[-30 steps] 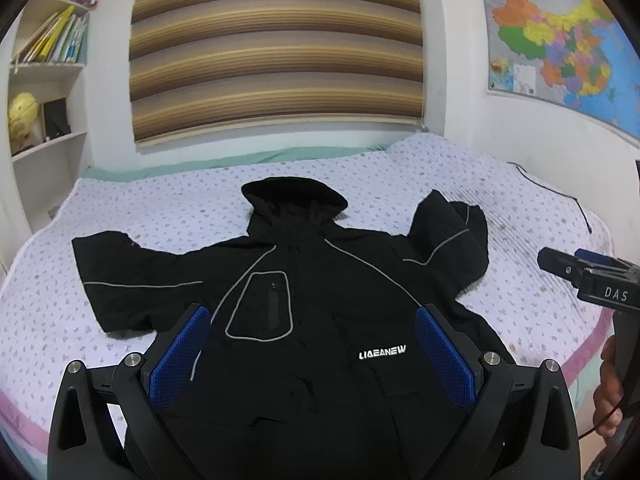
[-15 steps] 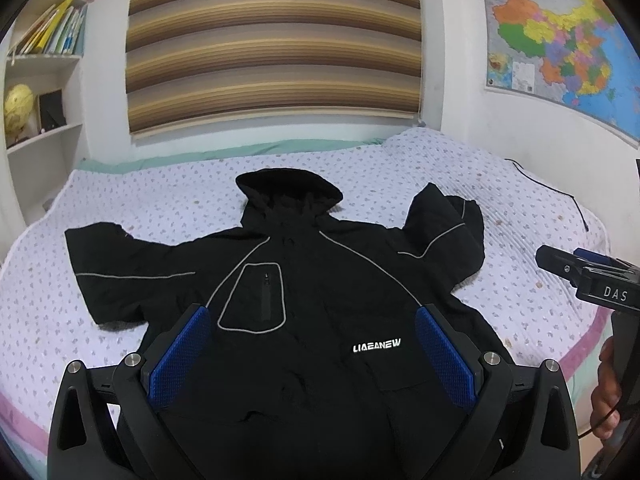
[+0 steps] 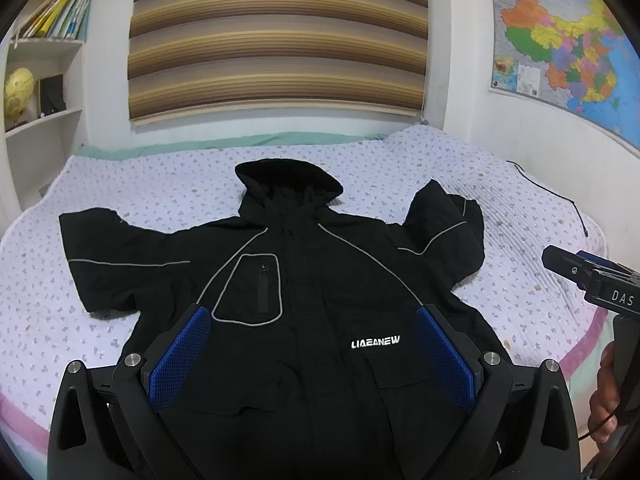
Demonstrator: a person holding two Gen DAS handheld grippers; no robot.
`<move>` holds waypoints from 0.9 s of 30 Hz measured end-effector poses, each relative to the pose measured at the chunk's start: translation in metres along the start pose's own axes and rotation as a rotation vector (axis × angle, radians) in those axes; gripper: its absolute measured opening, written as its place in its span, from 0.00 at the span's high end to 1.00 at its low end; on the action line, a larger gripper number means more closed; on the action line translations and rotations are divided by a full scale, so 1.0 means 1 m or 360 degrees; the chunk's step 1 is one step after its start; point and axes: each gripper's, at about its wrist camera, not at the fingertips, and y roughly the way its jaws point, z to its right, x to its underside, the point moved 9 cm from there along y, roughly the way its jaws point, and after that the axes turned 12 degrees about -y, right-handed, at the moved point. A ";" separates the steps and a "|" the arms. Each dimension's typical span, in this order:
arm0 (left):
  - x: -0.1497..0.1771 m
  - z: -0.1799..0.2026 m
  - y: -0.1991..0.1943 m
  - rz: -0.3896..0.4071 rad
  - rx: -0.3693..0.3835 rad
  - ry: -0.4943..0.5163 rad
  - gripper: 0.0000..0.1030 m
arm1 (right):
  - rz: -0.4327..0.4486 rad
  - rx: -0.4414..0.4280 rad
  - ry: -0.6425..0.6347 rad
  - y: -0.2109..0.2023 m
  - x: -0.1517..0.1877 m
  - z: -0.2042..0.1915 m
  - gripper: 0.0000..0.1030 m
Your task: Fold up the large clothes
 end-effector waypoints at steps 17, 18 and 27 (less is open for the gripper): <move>-0.005 0.051 0.091 -0.0091 0.0108 -0.0096 0.01 | 0.0152 0.0017 0.0020 0.072 0.013 0.072 0.00; -0.004 0.056 0.102 -0.0082 0.0107 -0.0095 0.01 | 0.0138 0.0010 0.0031 0.083 0.016 0.079 0.00; 0.006 0.090 0.229 -0.0167 0.0049 -0.0201 0.01 | -0.0073 -0.0074 0.0185 0.173 0.071 0.118 0.11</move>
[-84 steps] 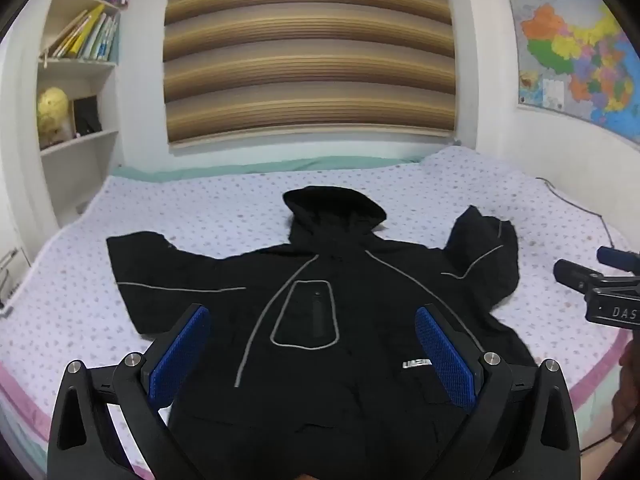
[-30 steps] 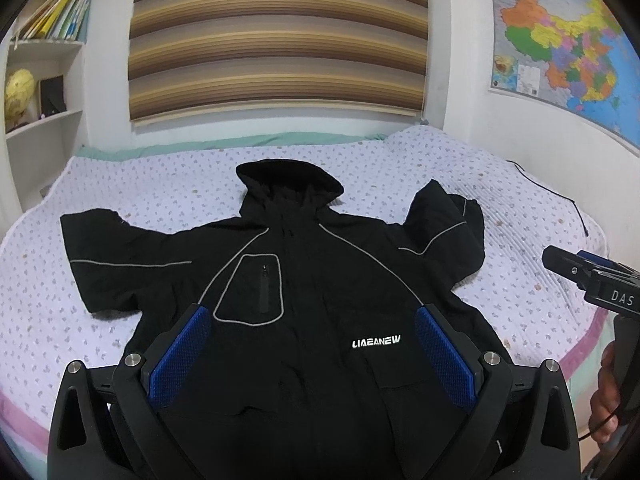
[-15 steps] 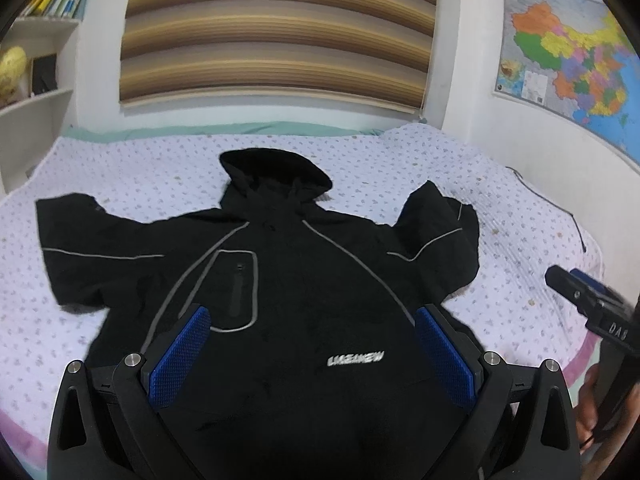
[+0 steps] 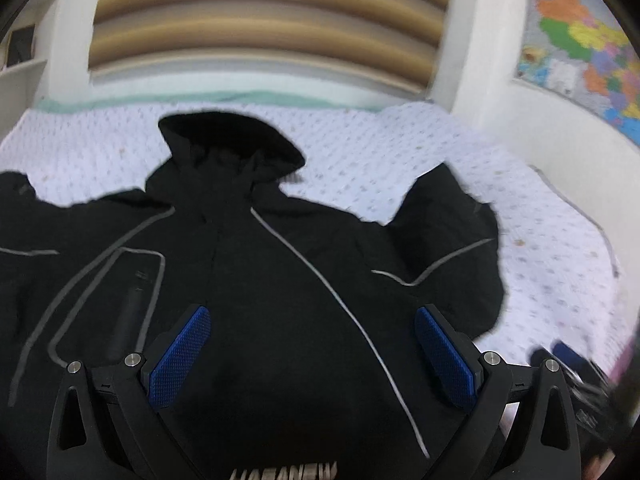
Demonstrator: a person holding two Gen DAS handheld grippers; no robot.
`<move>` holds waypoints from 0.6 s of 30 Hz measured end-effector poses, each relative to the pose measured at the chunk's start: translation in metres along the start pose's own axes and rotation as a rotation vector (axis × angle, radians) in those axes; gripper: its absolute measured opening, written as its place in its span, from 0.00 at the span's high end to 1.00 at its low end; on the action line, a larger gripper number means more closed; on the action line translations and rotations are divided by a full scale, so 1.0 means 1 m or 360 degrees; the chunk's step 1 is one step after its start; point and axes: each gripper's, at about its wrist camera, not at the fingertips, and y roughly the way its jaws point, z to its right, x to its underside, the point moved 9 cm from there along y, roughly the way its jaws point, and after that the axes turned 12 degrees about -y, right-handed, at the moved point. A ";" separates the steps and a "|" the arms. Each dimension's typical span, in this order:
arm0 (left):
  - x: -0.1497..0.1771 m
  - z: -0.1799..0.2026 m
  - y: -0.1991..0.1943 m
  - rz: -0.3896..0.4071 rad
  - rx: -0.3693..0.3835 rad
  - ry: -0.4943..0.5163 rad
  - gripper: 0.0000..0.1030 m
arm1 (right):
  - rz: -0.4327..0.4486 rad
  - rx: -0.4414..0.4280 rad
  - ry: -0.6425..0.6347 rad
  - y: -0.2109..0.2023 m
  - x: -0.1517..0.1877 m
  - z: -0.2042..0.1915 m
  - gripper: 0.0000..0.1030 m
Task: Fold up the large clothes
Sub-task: 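Grasp the sleeve cuff with the right gripper and lift it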
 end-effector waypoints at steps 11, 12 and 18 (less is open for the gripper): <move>0.051 -0.022 0.087 -0.0245 -0.0044 -0.0018 0.01 | -0.0131 0.0122 -0.0082 0.031 -0.088 0.070 0.14; 0.051 -0.022 0.087 -0.0239 -0.0040 -0.0023 0.01 | -0.0117 0.0156 -0.0097 0.047 -0.101 0.082 0.14; 0.053 -0.019 0.084 -0.0154 -0.0027 -0.0001 0.01 | -0.0179 0.0212 0.0068 0.149 -0.126 0.149 0.23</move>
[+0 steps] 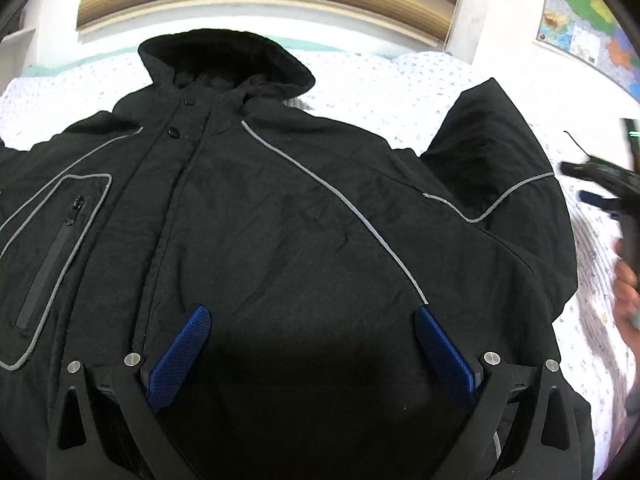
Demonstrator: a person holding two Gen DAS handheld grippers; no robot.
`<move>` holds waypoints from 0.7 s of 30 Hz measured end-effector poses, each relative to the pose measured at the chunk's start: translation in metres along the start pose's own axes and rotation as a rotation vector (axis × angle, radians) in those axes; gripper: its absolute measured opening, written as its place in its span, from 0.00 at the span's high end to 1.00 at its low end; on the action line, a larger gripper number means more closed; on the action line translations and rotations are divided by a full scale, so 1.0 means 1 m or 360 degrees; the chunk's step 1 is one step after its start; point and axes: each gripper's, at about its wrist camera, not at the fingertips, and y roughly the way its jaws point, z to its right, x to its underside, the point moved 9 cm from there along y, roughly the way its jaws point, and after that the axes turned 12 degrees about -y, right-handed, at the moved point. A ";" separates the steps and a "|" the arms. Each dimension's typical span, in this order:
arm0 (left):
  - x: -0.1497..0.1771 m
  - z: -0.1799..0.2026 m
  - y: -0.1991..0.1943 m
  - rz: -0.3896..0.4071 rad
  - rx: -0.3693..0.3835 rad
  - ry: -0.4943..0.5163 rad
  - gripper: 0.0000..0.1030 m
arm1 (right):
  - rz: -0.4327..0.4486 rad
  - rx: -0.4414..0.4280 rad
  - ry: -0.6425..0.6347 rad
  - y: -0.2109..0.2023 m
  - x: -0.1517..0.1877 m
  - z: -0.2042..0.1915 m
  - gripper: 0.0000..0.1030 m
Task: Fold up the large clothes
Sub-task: 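Grasp the sleeve cuff with the right gripper and lift it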
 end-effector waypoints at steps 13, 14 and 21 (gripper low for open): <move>-0.002 0.000 0.003 0.0058 -0.0035 0.0051 0.01 | -0.0130 -0.0039 -0.0038 0.119 -0.029 0.010 0.65; -0.001 0.000 0.002 0.0058 -0.0037 0.0053 0.01 | -0.0120 -0.0036 -0.0037 0.117 -0.030 0.009 0.78; -0.003 0.000 0.003 0.0050 -0.0041 0.0058 0.01 | 0.0128 0.0087 -0.0091 0.007 -0.034 0.016 0.91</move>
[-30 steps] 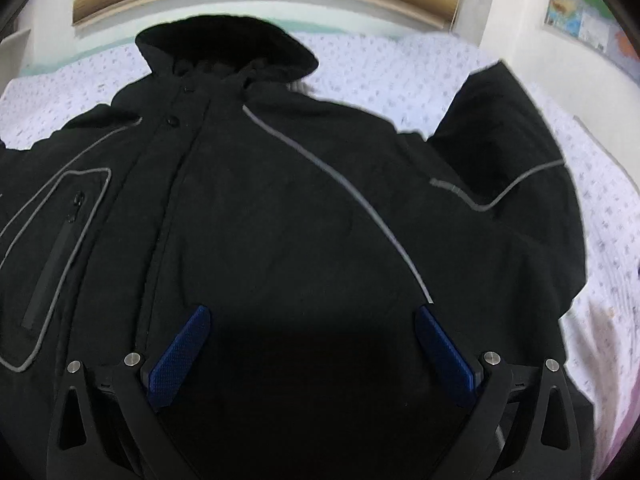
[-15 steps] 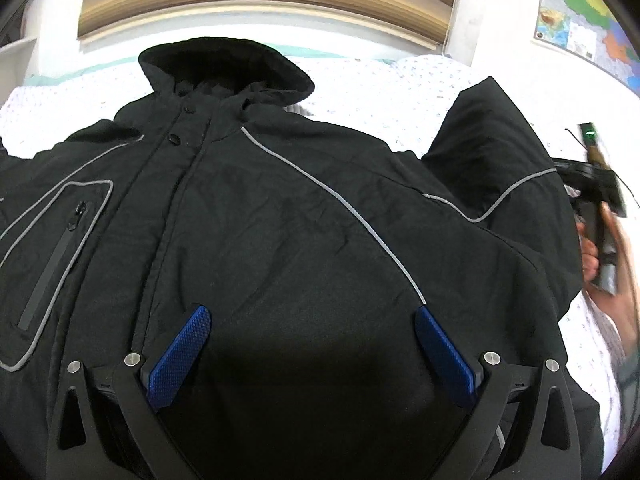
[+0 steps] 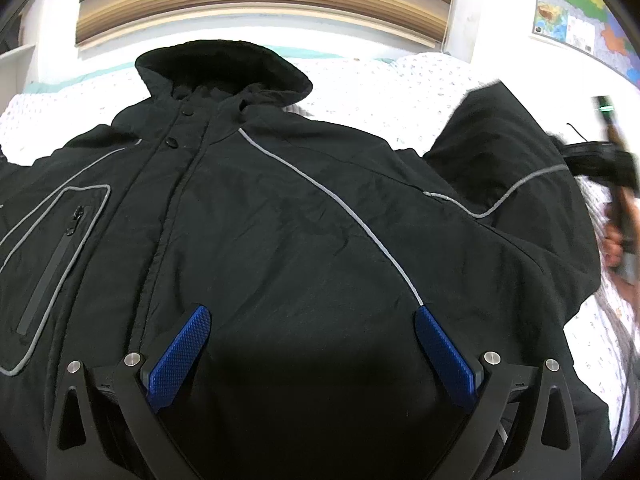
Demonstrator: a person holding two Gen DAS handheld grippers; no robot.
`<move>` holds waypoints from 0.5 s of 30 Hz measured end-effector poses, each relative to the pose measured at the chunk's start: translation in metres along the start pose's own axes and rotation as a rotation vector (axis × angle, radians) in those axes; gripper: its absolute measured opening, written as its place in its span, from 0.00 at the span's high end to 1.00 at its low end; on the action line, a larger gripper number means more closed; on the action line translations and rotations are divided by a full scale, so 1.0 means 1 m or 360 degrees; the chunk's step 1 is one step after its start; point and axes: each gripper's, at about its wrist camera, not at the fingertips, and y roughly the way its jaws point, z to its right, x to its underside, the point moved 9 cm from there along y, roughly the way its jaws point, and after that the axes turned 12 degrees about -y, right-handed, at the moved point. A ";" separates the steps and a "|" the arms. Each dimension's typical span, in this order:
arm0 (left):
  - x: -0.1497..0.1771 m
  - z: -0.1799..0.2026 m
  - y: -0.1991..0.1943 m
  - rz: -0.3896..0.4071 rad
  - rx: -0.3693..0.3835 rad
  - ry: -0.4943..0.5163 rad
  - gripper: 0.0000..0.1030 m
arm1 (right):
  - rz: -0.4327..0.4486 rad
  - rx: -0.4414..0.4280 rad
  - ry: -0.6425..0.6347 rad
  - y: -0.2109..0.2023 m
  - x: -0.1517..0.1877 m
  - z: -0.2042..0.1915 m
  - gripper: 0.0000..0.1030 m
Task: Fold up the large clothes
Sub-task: 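Grasp the sleeve cuff with the right gripper and lift it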
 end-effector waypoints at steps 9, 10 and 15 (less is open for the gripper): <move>0.000 0.000 0.001 -0.0020 -0.0014 0.0008 0.01 | 0.0071 0.0346 0.0199 -0.141 0.048 0.091 0.91; 0.000 0.000 0.001 -0.0021 -0.0017 0.0010 0.01 | 0.0008 0.0324 0.0231 -0.135 0.062 0.094 0.91; 0.001 -0.001 0.003 -0.0033 -0.0031 0.0023 0.01 | -0.0153 0.0207 0.0393 -0.096 0.101 0.096 0.91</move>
